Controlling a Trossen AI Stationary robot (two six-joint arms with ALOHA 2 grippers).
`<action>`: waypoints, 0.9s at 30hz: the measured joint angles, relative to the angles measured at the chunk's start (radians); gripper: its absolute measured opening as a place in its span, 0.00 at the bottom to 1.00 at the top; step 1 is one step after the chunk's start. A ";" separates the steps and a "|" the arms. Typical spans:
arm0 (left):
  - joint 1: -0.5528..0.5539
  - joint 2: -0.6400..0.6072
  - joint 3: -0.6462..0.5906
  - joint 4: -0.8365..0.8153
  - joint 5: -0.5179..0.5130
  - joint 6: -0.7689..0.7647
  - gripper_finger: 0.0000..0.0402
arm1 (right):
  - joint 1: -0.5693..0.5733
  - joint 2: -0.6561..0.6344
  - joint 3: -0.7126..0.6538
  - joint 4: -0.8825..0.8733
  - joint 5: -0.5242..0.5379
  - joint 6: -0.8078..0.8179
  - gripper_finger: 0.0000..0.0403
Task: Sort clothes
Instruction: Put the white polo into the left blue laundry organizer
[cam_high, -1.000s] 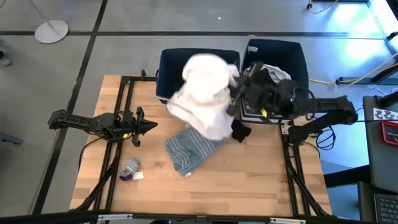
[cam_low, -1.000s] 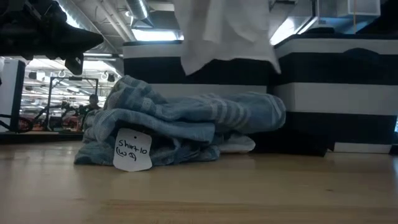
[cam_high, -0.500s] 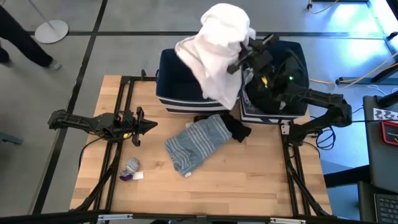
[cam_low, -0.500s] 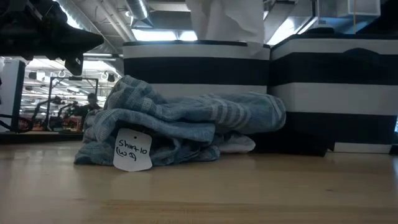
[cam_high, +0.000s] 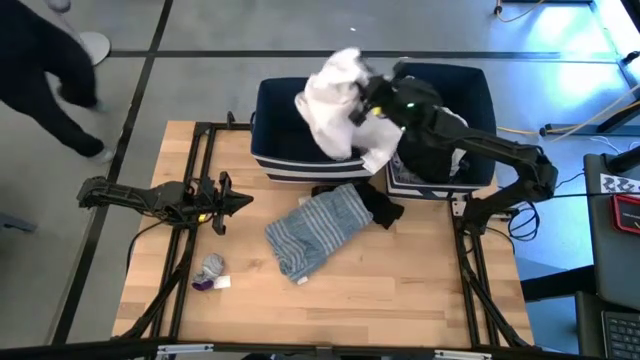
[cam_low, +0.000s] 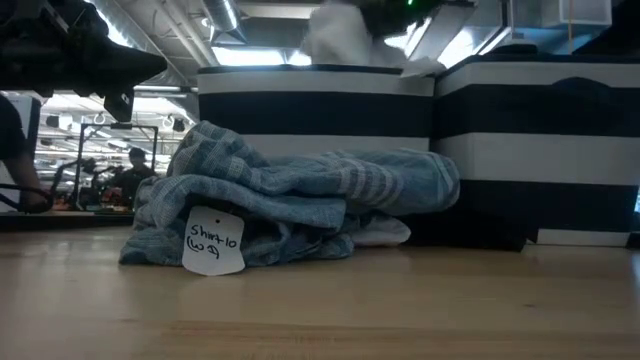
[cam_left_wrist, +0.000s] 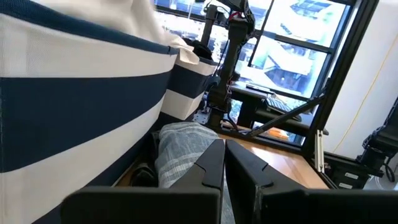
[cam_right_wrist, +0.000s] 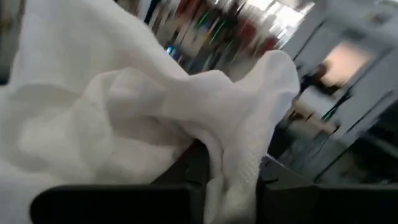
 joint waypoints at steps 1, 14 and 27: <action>0.000 0.000 0.000 0.000 0.000 0.000 0.01 | 0.002 0.014 0.000 -0.046 -0.002 0.006 0.12; 0.000 0.000 0.000 -0.007 -0.003 -0.009 0.01 | 0.002 0.147 0.000 -0.367 -0.189 0.133 0.12; 0.000 0.000 0.000 -0.008 -0.006 -0.006 0.01 | 0.004 0.154 0.029 -0.436 -0.202 0.274 0.45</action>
